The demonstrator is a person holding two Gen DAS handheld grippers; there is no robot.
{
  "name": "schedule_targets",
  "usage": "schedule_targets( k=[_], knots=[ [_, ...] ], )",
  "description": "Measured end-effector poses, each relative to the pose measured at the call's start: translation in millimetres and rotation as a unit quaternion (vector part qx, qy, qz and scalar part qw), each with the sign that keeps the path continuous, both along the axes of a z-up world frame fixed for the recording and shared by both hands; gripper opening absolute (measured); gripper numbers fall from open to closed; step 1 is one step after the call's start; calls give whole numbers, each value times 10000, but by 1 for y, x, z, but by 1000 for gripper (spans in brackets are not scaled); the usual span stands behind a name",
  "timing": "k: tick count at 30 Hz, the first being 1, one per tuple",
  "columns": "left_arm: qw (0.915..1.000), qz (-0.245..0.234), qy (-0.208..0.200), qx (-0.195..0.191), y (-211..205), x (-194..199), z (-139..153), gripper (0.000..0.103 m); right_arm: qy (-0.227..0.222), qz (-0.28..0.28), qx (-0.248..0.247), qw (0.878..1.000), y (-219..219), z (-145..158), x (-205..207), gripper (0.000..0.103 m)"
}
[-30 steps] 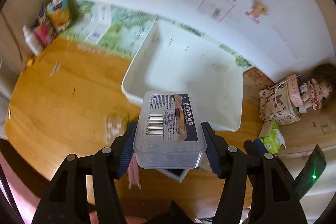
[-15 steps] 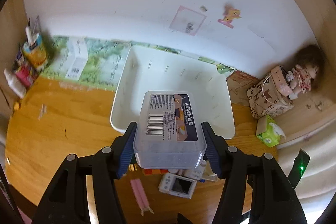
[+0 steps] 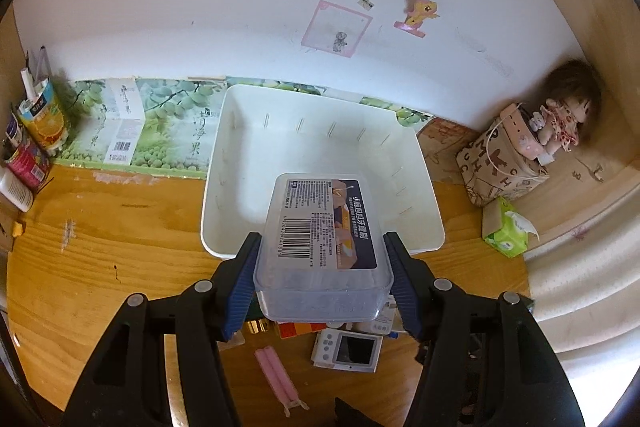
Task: Organize rigid objects
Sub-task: 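Carry the clear box over the white bin with the left tool while the right tool carries the compact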
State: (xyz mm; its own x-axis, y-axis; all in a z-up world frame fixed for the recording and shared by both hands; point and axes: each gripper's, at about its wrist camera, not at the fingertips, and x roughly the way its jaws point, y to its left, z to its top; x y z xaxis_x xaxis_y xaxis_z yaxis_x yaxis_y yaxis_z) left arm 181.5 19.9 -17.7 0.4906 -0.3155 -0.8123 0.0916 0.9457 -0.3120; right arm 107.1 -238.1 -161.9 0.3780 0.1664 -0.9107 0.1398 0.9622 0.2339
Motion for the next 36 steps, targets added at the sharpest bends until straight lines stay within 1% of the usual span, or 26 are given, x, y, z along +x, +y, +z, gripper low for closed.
schedule_targets(
  k=[4, 10, 13, 17, 18, 20, 21, 23, 26, 32, 36],
  knots=[
    [9999, -111, -80, 33, 1, 5, -1, 64, 155, -51, -104, 9998, 5, -17, 1, 68],
    [9997, -186, -132, 14, 2, 19, -10, 64, 113, 18, -374, 9992, 10, -27, 7, 68],
    [9997, -171, -156, 5, 3, 28, -18, 64, 44, 124, -442, 9989, 12, -27, 10, 68],
    [9999, -94, -133, 20, 4, 42, -32, 64, 17, 404, -548, 9977, 18, -28, 15, 68],
    [9999, -76, -112, 34, 5, 44, -35, 64, 6, 472, -596, 9971, 19, -28, 17, 66],
    [10000, -45, -8, 40, 6, 49, -41, 64, -34, 535, -674, 9963, 20, -28, 18, 60],
    [10000, -49, 63, -18, 8, 52, -44, 64, -46, 538, -719, 9959, 20, -28, 19, 55],
    [9997, -2, 195, -141, 12, 59, -49, 64, -38, 540, -752, 9957, 20, -28, 20, 55],
    [9995, 69, 235, -215, 16, 63, -52, 64, -28, 513, -735, 9960, 19, -29, 21, 55],
    [9994, 128, 257, -198, 19, 67, -59, 64, 30, 475, -770, 9959, 15, -26, 21, 55],
    [9996, 120, 246, -105, 20, 70, -64, 64, -70, 369, -726, 9967, 7, -14, 22, 55]
  ],
)
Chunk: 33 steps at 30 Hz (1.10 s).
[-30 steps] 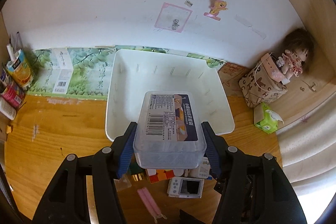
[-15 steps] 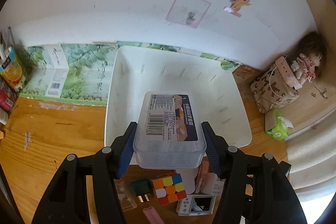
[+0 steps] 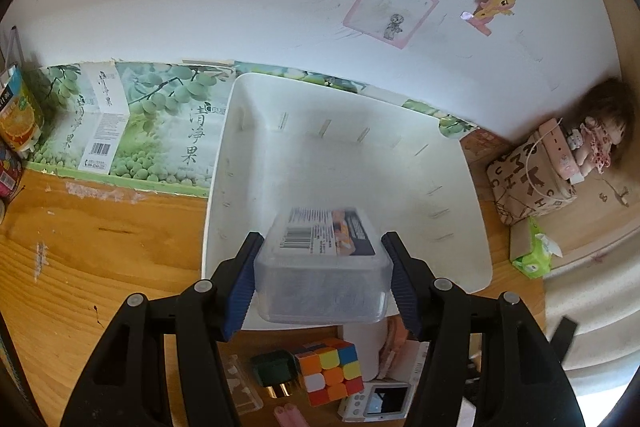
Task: Organize rigid objects
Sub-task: 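Carry the clear box over the white bin with the left tool while the right tool carries the compact, then release the clear box into the bin with the left tool while the right tool drops the compact in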
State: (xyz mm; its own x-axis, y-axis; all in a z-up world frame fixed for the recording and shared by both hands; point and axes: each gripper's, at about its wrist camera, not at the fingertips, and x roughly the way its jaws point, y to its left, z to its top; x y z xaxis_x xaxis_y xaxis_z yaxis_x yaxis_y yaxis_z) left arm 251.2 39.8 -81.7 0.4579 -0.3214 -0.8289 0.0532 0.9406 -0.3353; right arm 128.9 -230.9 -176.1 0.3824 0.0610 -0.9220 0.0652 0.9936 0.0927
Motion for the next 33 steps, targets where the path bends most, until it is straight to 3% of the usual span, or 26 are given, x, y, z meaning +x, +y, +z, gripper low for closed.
schedule_targets(
  k=[10, 12, 14, 17, 25, 29, 33],
  knots=[
    [9998, 107, 123, -70, 1, 6, -11, 65, -596, 13, -202, 9980, -7, 56, 15, 55],
    [9997, 161, 136, -144, 2, 8, -11, 69, -789, 73, -239, 9966, -3, 69, 20, 55],
    [9995, 257, 92, -167, 2, 8, -9, 83, -990, 166, -268, 9946, 2, 81, 26, 55],
    [9990, 438, -50, -102, 4, 7, -3, 84, -1267, 323, -281, 9910, 10, 93, 36, 55],
    [9944, 635, -798, 286, 12, -5, 17, 84, -1664, 643, -181, 9838, 28, 96, 56, 55],
    [9873, 908, -1217, 459, 20, -13, 27, 84, -1876, 812, -127, 9788, 41, 96, 63, 55],
    [9801, 1063, -1635, 371, 29, -20, 37, 84, -2071, 996, -130, 9732, 51, 93, 68, 55]
  ],
)
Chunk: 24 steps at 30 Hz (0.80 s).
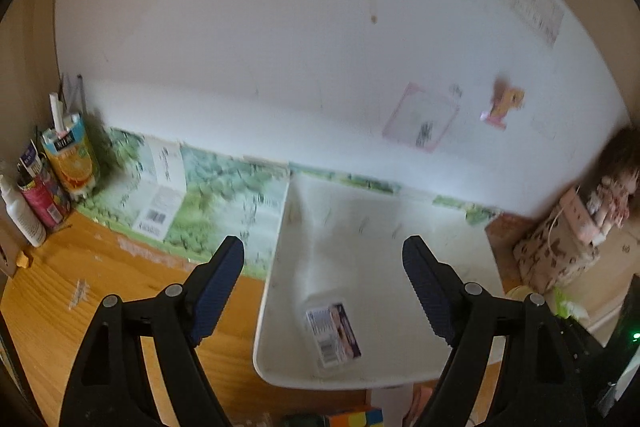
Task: Organize rigid objects
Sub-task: 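Release the clear box into the bin with the left tool while the right tool drops the compact in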
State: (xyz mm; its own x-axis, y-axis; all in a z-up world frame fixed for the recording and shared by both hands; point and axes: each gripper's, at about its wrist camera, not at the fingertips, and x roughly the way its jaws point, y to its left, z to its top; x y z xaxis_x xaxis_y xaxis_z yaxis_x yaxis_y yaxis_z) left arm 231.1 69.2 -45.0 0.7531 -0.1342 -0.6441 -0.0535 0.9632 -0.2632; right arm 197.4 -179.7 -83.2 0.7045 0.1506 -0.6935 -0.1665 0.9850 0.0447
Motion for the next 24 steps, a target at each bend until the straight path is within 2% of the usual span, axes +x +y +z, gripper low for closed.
schedule_targets(
  k=[5, 9, 11, 12, 15, 18, 24],
  knots=[
    [9990, 116, -432, 11, 4, -9, 7, 84, -191, 33, 87, 9998, 4, -3, 3, 55],
    [9989, 123, -448, -62, 4, -9, 6, 84, -202, 100, 129, 9997, 4, -5, 5, 55],
    [9989, 112, -444, -117, 4, -9, 6, 84, -201, 72, 122, 9997, 3, -5, 6, 60],
    [9989, 97, -446, -123, 4, -9, 7, 84, -226, 50, 141, 9996, 2, -5, 6, 67],
    [9989, 50, -452, -101, 1, -11, 9, 84, -255, -10, 173, 9995, -1, -3, 4, 70],
    [9986, 7, -526, -55, 1, -19, 14, 84, -294, -99, 185, 9993, -4, 1, 0, 77],
    [9967, 38, -812, -61, 7, -46, 33, 84, -533, -289, 228, 9979, -6, 21, -19, 80]
  ],
)
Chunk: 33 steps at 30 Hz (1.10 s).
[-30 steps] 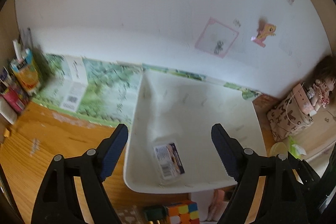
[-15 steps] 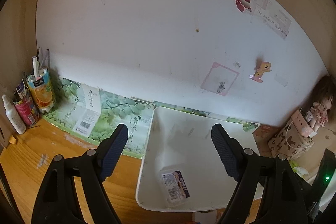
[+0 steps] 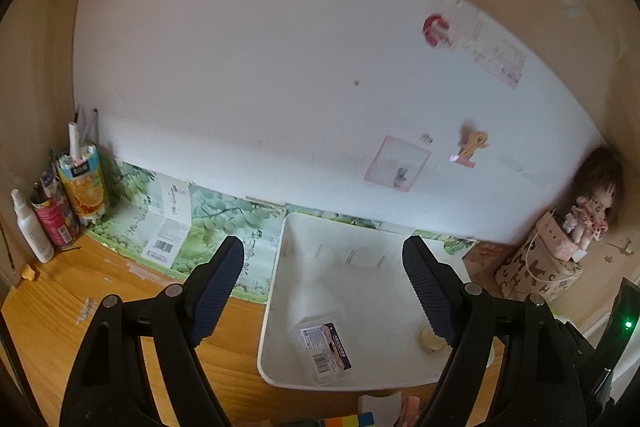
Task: Organize rigid objects
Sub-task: 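Release the clear box into the bin with the left tool while the right tool drops the compact in, then move the left tool to the pink rollers while the right tool approaches the beige card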
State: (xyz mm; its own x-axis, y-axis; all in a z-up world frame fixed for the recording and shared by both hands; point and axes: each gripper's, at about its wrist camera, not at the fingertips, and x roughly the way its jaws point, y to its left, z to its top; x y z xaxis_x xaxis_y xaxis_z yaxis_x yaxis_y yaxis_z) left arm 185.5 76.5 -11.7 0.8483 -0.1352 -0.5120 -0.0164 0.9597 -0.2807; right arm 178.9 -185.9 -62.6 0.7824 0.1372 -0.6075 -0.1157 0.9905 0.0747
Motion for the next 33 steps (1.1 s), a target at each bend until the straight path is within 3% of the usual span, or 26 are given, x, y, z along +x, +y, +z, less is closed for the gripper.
schedule_targets(
  k=[10, 15, 24, 33],
  knots=[
    [9990, 89, -427, 59, 6, -57, 39, 87, -277, -5, 156, 9995, 4, 44, -53, 81],
    [9992, 168, -372, 29, 12, -80, 42, 87, -446, -102, 269, 9986, -4, 56, -82, 82],
    [9995, 144, 230, 190, 13, -106, 11, 87, -385, -477, 514, 9968, -30, 47, -120, 82],
    [9927, 132, 1155, 323, 5, -105, -32, 87, 169, -734, 286, 9968, -47, 10, -152, 82]
  ],
)
